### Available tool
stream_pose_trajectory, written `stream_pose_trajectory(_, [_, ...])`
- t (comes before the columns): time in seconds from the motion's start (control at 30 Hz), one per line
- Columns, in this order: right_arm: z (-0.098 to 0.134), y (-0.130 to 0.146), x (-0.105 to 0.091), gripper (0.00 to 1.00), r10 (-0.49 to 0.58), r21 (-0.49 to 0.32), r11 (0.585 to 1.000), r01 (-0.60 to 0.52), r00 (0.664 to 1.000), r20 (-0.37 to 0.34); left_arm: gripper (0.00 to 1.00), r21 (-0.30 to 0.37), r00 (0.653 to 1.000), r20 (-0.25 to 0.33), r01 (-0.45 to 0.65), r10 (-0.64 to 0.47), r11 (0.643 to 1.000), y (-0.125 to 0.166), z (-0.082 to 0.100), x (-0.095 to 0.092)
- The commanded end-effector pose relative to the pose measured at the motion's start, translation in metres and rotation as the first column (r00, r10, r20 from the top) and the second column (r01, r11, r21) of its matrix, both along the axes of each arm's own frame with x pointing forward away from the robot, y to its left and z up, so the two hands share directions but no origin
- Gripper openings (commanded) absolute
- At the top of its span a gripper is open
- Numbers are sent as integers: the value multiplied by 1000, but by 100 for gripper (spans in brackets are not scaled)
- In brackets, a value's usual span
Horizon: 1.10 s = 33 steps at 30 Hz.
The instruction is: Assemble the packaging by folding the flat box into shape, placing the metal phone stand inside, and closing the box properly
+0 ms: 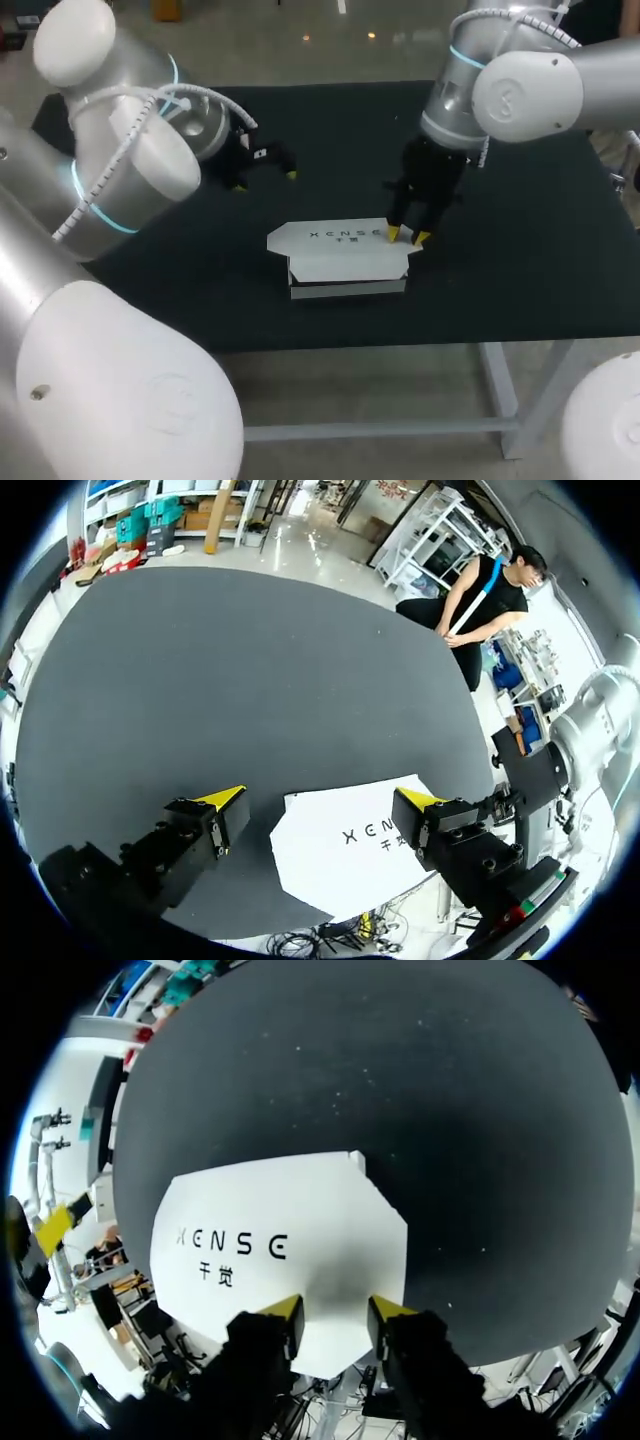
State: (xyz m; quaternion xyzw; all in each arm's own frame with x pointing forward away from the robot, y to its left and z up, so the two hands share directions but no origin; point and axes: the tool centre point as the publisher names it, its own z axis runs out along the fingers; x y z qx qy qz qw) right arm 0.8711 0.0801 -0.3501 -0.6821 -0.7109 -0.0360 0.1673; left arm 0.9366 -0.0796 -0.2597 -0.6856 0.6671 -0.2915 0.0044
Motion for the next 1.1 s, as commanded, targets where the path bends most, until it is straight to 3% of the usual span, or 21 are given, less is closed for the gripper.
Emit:
stream_pose_trajectory(0.03, [-1,0,-2,44,-1,2,1000,1,1000,5,84,289,930,-338,-42,143,956,-9,-2,8])
stream_pose_trajectory(0.1, [-1,0,-2,44,0,3,1000,0,1000,6,62,297,915,-367,-53,165,953,-10,-4,7])
stream_pose_trajectory(0.2, [-2,0,-2,44,0,4,1000,0,1000,6,65,318,907,-381,-56,182,946,-12,-9,3])
stream_pose_trajectory(0.4, [-2,0,-2,44,1,3,1000,-1,1000,8,61,335,904,-402,-3,146,942,-10,-17,-6])
stream_pose_trajectory(0.6, [-2,0,-2,44,-2,0,1000,2,1000,14,54,349,876,-460,26,146,937,-16,-27,-10])
stream_pose_trajectory(0.63, [-2,0,-2,44,-2,0,1000,2,1000,14,50,355,875,-459,23,152,935,-17,-30,-12])
stream_pose_trajectory(1.1, [-1,1,-4,44,-4,-2,1000,5,1000,19,46,341,878,-462,44,126,939,-20,-55,-37])
